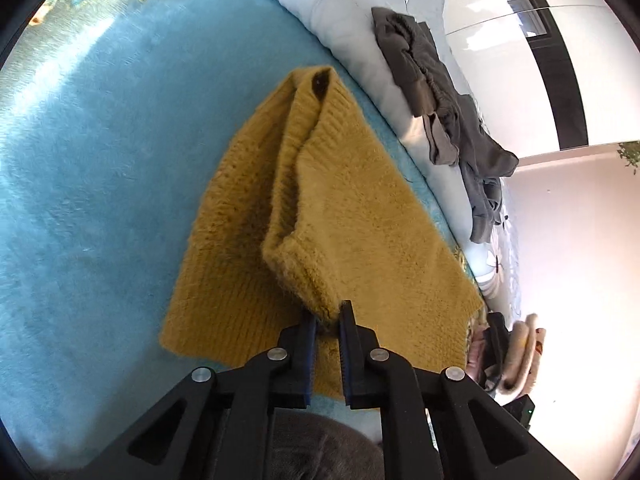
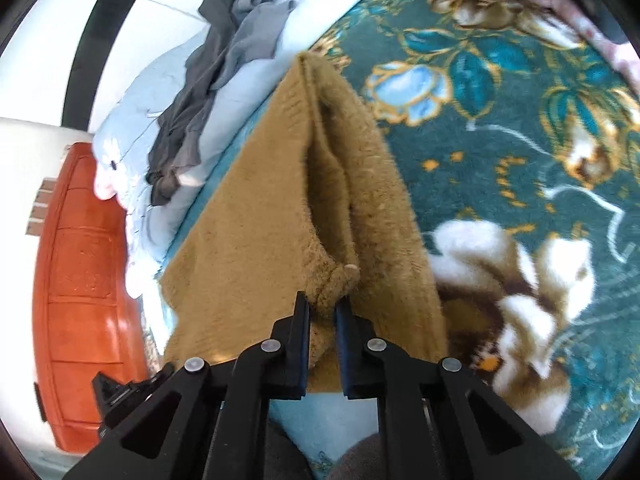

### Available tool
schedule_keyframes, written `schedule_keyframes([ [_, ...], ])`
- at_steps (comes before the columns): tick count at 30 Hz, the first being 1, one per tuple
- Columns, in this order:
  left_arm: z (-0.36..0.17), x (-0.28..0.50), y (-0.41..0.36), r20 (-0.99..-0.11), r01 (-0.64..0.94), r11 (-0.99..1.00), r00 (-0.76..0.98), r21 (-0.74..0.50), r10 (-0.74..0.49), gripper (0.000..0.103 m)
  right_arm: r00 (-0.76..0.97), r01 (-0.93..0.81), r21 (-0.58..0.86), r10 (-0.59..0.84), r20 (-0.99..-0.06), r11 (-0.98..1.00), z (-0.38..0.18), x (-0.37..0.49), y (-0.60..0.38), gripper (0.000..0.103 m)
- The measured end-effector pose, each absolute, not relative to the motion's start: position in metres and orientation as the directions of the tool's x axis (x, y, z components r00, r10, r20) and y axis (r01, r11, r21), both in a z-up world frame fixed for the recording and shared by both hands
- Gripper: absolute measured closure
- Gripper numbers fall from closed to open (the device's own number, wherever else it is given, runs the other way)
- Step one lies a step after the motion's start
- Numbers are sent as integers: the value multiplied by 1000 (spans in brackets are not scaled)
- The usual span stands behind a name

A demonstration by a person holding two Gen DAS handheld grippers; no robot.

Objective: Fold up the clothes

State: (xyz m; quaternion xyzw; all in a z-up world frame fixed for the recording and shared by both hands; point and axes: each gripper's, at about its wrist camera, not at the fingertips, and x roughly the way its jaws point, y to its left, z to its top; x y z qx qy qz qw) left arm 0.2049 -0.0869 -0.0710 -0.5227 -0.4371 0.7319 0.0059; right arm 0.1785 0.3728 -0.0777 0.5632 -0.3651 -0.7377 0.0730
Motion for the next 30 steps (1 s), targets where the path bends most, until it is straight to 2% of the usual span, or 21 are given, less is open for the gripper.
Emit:
schedule_keyframes([
  [3, -95, 209, -89, -792, 514, -603, -395, -610, 465, 92, -316, -348, 571, -480, -818, -744, -84, 175, 371, 92],
  [6, -112, 217, -97, -767, 574, -515, -399, -637, 504, 92, -296, -372, 534, -448, -843, -759, -87, 175, 371, 92],
  [13, -114, 212, -97, -776, 580, -522, -389, -625, 497, 92, -265, -388, 468, -391, -882, -794, -89, 174, 367, 91],
  [21, -108, 235, -117, -801, 621, -509, -419, -596, 426, 91, -340, -454, 474, -345, -875, -754, -80, 188, 385, 84],
  [23, -97, 233, -118, -789, 596, -518, -446, -614, 421, 91, -360, -454, 501, -363, -860, -737, -80, 188, 387, 77],
  [25, -85, 224, -113, -779, 555, -547, -464, -627, 422, 91, -363, -464, 506, -365, -857, -727, -82, 186, 388, 54],
  [27, -71, 211, -94, -776, 493, -602, -454, -628, 437, 91, -380, -489, 508, -351, -856, -709, -82, 187, 394, 45],
  [29, -57, 198, -75, -776, 427, -654, -441, -624, 452, 86, -375, -523, 505, -346, -860, -687, -87, 187, 399, 44],
  [30, -50, 191, -65, -775, 392, -678, -433, -621, 459, 78, -364, -520, 513, -366, -856, -683, -91, 183, 398, 44],
])
